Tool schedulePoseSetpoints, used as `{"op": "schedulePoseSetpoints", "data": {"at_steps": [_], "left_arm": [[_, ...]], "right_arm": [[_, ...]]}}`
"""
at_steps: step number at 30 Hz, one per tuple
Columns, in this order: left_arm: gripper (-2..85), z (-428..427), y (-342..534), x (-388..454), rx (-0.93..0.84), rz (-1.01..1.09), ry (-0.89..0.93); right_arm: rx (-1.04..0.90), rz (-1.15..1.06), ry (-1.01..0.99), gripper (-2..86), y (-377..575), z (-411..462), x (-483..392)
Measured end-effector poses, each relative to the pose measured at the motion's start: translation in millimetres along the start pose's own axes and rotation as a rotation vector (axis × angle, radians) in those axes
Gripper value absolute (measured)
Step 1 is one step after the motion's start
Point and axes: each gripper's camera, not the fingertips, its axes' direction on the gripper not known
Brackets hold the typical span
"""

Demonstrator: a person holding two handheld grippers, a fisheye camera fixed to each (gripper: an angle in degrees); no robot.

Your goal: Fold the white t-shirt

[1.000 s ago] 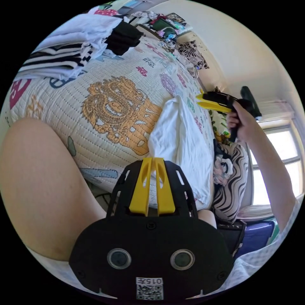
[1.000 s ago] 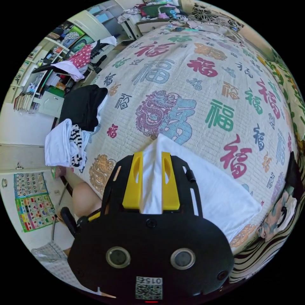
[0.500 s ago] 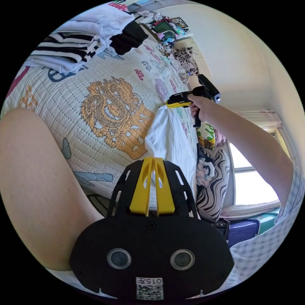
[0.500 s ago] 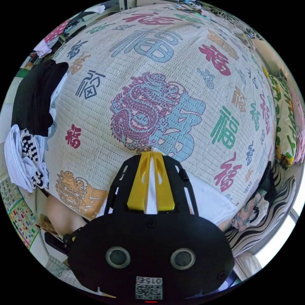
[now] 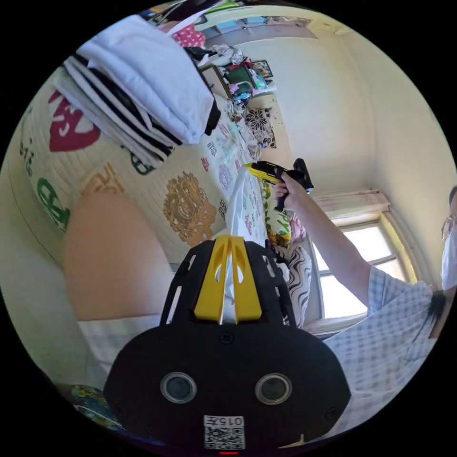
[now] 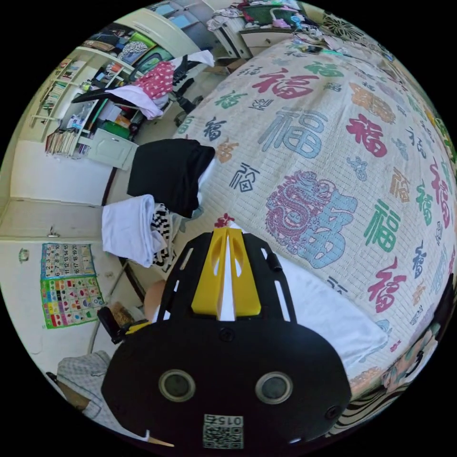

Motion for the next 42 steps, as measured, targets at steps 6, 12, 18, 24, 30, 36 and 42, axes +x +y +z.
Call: {"op": "schedulePoseSetpoints", "data": {"at_steps": [6, 12, 18, 24, 30, 36, 42], "left_arm": [[-0.8, 58, 53, 99, -0.124, 0.344, -0.053], [-0.8, 197, 134, 193, -0.375, 0.692, 0.011], [-0.8, 363, 226, 240, -0.647, 0.960, -0.014], [-0.3, 485, 298, 250, -0.794, 1.102, -0.120], [4.3, 568, 330, 231, -0.930, 1.115, -0.163], [7.5, 569, 321, 233, -0.975, 1.051, 0.128], [8.0, 523, 259, 183, -0.739, 0.955, -0.100]], "right_arm": [[0.037, -0.056, -0.049, -1.0, 57, -60, 49], [0.091, 0.006, -0.052, -1.0, 148, -125, 146], [0.120, 0.180, -0.086, -1.0, 237, -140, 269], [0.163, 0.302, -0.205, -0.7, 295, -122, 352], [0.274, 0.364, -0.257, -0.1, 335, -120, 387], [0.348, 0.331, -0.336, 3.3, 401, -136, 380], [0.204, 0.106, -0.265, 7.0, 468, -126, 289]]}}
